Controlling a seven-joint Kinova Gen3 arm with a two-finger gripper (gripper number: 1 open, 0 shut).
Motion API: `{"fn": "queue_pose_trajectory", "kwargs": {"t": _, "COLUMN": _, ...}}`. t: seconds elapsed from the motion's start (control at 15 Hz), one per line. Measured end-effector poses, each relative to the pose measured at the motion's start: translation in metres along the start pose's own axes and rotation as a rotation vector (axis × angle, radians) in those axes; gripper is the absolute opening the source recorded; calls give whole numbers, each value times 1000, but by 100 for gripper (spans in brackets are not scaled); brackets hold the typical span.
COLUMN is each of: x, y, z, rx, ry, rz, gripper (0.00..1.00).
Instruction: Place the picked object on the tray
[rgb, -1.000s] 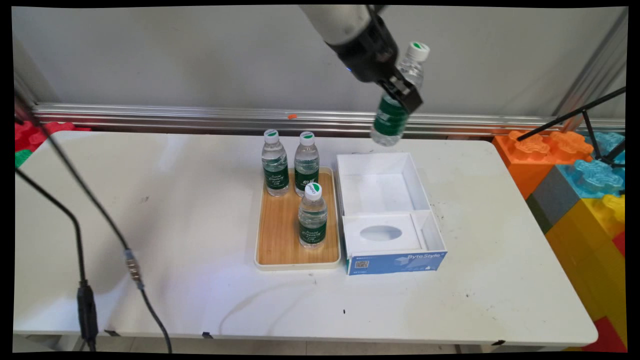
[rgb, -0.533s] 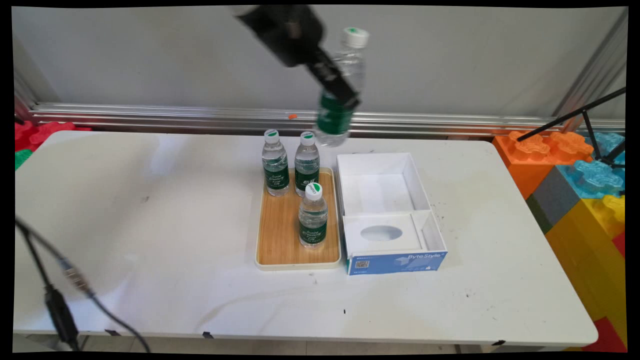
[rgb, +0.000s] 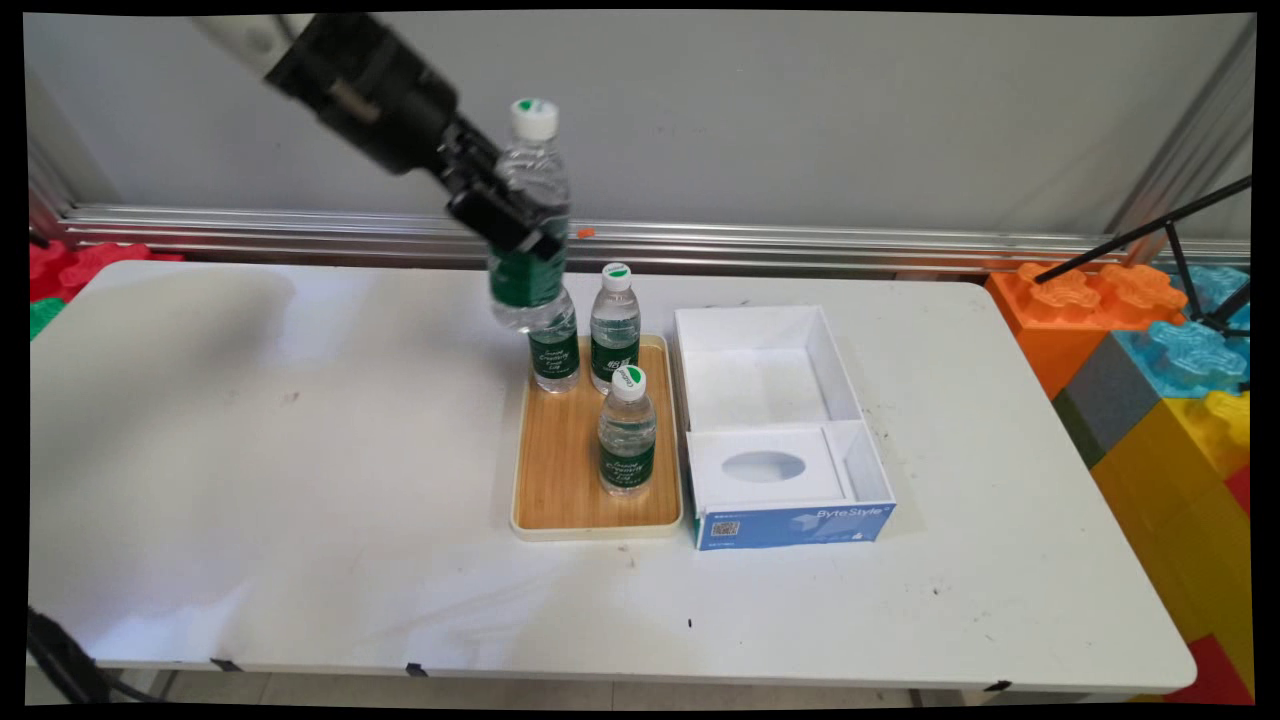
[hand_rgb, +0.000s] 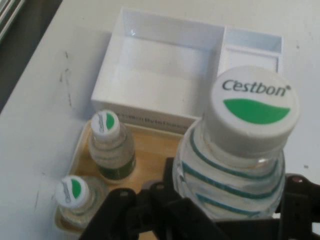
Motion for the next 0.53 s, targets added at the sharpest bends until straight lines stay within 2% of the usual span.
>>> {"fn": "queue_pose_trajectory", "kwargs": {"t": 0.2, "x": -41, "y": -5, "z": 16, "rx": -34, "ry": 30, "rz": 53, "gripper": 0}}
{"fn": "queue_pose_trajectory", "kwargs": {"t": 0.53, "x": -88, "y": -10, "z": 51, "rx": -65, "ry": 79, "rz": 130, "gripper": 0}}
